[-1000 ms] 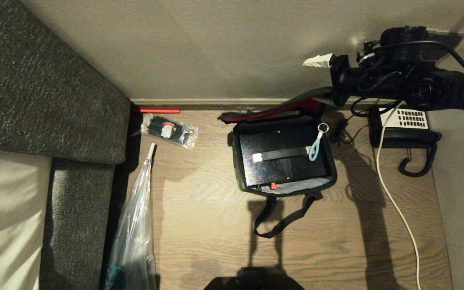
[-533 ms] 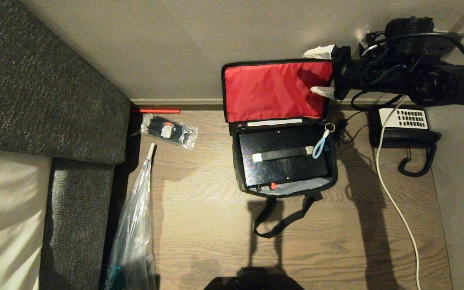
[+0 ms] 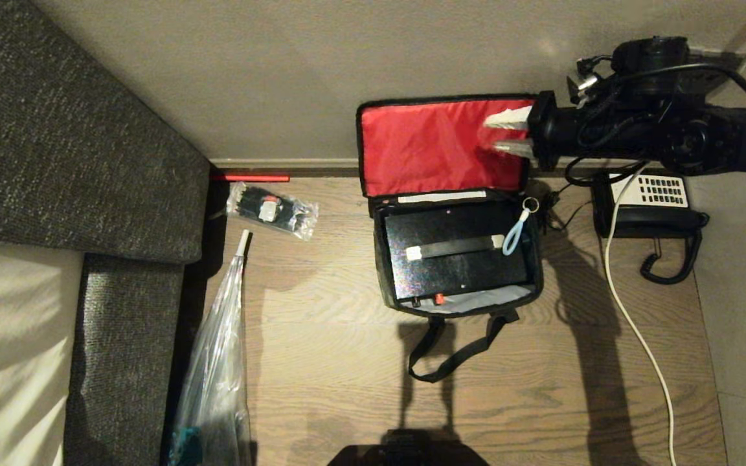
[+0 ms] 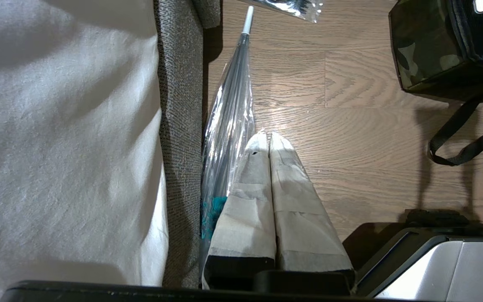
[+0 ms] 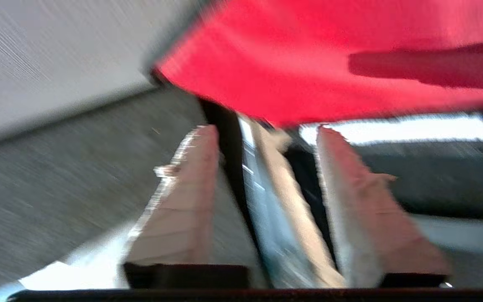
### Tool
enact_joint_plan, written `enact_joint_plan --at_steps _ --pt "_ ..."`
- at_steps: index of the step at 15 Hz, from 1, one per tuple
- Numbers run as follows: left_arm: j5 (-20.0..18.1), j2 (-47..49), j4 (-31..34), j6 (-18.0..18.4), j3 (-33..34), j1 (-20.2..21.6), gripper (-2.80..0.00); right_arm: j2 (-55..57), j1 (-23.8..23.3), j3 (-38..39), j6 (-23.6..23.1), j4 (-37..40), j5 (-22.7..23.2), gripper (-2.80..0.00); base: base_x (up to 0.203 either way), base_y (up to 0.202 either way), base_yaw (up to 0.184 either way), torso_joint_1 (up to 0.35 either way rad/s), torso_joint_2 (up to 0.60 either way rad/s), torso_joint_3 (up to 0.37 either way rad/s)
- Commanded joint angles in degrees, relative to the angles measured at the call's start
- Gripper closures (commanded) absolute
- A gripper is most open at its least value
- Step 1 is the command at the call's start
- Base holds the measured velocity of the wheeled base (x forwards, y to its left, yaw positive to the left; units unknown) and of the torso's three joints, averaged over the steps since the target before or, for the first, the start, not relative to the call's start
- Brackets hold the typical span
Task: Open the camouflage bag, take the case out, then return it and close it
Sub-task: Grip the handle
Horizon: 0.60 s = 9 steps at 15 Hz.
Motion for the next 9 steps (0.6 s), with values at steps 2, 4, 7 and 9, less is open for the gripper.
enact_joint_plan --at_steps 2,4,7,9 --pt "0.0 0.1 0.0 0.0 0.1 0.0 0.00 -3.0 0.0 5.1 -11.2 9.5 -0.2 0.00 0.000 0.000 0.000 0.000 0.00 0.000" --pt "0.0 0.1 0.0 0.0 0.1 0.0 0.00 -4.9 0.1 10.2 -26.1 17.1 -2.7 0.00 0.000 0.000 0.000 0.000 0.00 0.000" --pt "0.0 0.1 0.0 0.0 0.1 0.0 0.00 -9.1 1.2 17.8 -37.1 27.0 -10.2 0.00 0.000 0.000 0.000 0.000 0.00 0.000" --pt "0.0 0.1 0.0 0.0 0.1 0.0 0.00 -11.5 2.9 24.4 -41.3 26.5 -16.8 0.00 0.000 0.000 0.000 0.000 0.00 0.000"
